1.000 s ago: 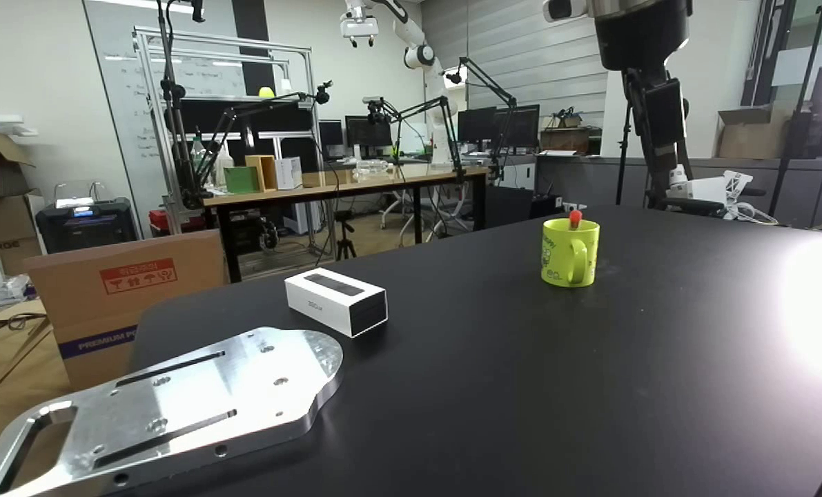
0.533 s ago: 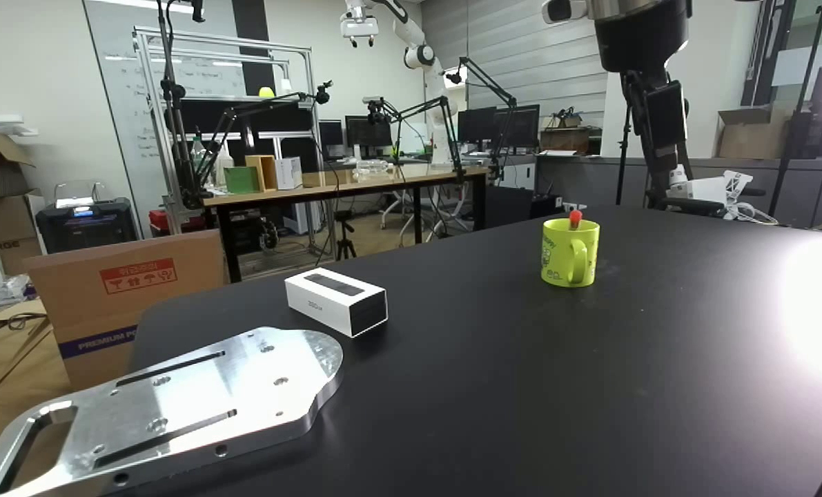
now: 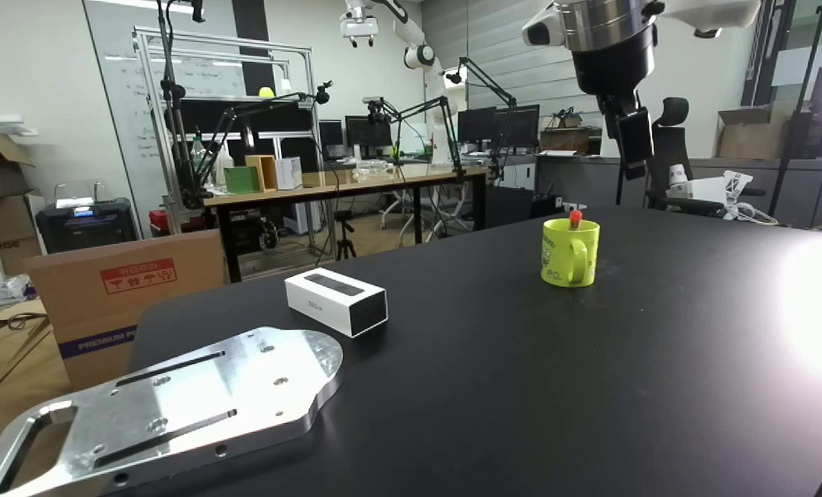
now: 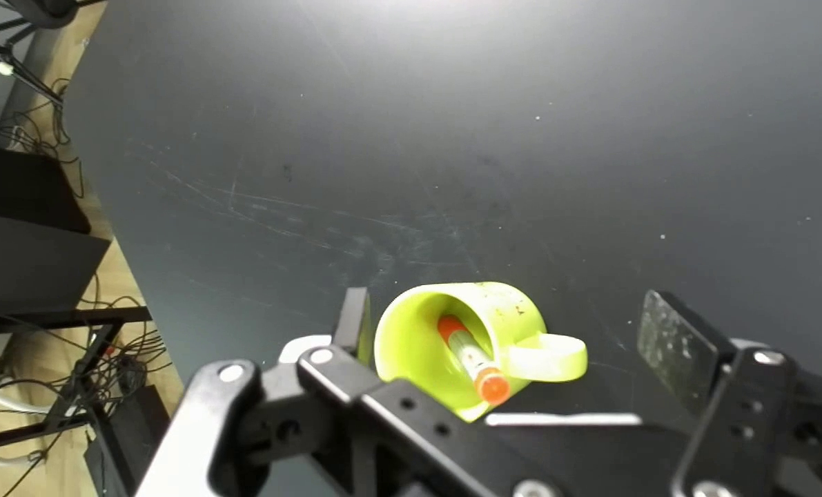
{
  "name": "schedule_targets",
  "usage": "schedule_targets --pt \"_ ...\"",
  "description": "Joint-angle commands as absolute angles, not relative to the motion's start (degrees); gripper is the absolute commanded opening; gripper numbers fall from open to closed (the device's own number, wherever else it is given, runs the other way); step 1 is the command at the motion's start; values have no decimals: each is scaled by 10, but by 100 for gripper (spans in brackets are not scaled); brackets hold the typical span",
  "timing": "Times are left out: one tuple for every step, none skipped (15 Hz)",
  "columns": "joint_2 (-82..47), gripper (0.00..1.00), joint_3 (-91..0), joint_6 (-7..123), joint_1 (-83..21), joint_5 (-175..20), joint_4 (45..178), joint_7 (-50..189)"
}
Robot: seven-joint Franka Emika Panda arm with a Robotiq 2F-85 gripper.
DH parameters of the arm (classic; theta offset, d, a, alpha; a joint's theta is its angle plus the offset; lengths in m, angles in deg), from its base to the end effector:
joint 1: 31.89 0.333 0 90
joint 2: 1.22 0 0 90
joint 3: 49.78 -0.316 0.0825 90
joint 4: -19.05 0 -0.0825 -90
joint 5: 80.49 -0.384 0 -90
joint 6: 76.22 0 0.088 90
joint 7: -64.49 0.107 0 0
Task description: Remove the marker from the mug
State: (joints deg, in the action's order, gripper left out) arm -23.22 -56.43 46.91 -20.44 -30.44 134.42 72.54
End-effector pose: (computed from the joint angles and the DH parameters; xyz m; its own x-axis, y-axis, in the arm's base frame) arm 0.5668 0.1502 0.2532 0.7526 0.5933 -0.2855 0.6383 -0.5511 0.5374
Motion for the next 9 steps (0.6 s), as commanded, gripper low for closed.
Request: schedule_targets --pt "-279 100 -550 474 -198 -274 1293 746" --pt "-291 100 -548 477 -199 -274 1282 745" --pt "-304 100 -546 482 -198 -272 1271 745" --pt "-315 100 -543 490 -198 -270 1262 746" --pt "-325 100 -540 498 -196 -267 1254 750" --pt "-336 100 -538 505 -197 -267 1245 751" --pt "-347 100 -536 511 -197 -268 1237 753" --pt "-358 100 -534 518 -197 -269 1228 756" --pt "-368 100 -533 521 -197 -272 1221 754"
